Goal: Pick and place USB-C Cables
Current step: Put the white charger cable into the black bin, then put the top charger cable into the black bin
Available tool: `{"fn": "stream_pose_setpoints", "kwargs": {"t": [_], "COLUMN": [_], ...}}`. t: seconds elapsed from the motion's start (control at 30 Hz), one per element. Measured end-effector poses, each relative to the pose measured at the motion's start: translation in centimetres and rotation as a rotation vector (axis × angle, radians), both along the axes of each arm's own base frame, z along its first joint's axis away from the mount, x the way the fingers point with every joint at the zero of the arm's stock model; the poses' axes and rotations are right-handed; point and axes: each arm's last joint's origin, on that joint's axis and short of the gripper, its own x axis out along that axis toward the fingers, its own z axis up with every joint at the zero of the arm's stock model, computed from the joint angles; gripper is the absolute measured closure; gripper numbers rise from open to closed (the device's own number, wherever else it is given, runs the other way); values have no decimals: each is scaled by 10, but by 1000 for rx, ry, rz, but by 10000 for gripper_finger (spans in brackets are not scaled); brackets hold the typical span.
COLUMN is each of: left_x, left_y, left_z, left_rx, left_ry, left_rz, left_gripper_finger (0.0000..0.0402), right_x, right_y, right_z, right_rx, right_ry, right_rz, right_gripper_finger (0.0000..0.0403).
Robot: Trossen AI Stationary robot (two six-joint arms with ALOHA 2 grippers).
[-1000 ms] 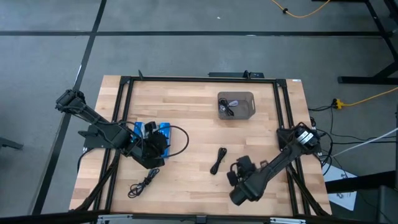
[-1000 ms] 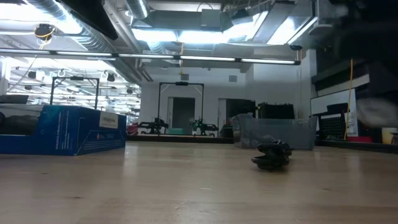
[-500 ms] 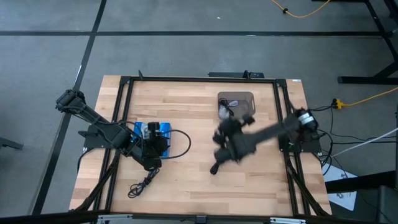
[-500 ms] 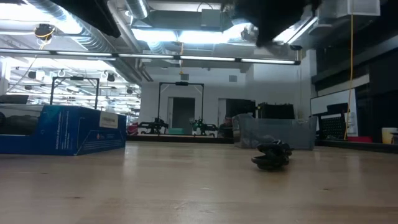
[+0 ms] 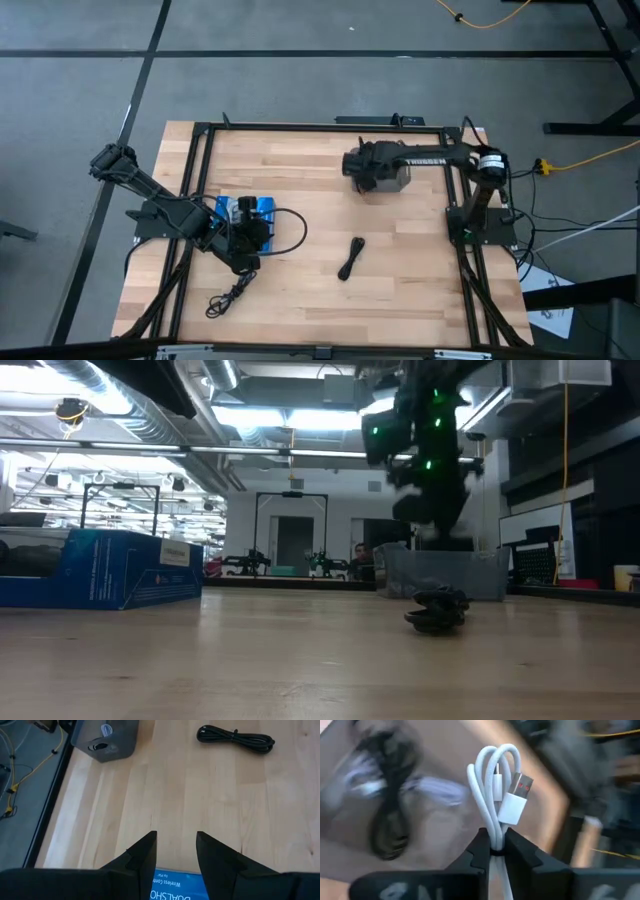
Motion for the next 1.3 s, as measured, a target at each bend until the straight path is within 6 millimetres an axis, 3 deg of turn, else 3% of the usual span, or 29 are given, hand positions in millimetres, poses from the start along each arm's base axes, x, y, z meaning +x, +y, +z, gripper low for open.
{"fn": "stream_pose_setpoints", "kwargs": {"t": [0.13,0.3,0.5,0.63,0.77,0.93,1.13,1.3], "left_x": [0,0,0,0,0,0,0,0], "left_y": [0,0,0,0,0,0,0,0], "left_z": [0,0,0,0,0,0,0,0], "left_rx": [0,0,0,0,0,0,-1,-2], "left_ry": [0,0,0,0,0,0,-1,-1], "left_rz": [0,0,0,0,0,0,1,1], "left_gripper_finger": [271,271,271,271,271,271,271,271], "right_x": [3,2,4,17,33,47,52,47], "right_y": [-17,-21,-18,-7,19,72,139,180], "right_z": [-18,-18,4,28,48,59,42,23], "right_rx": [161,193,218,265,399,500,460,419], "right_ry": [-147,-166,-125,-179,-284,-333,-382,-350], "right_rz": [10,-8,-16,25,91,251,283,551], "right_gripper_finger": [314,281,275,275,274,273,273,273]}}
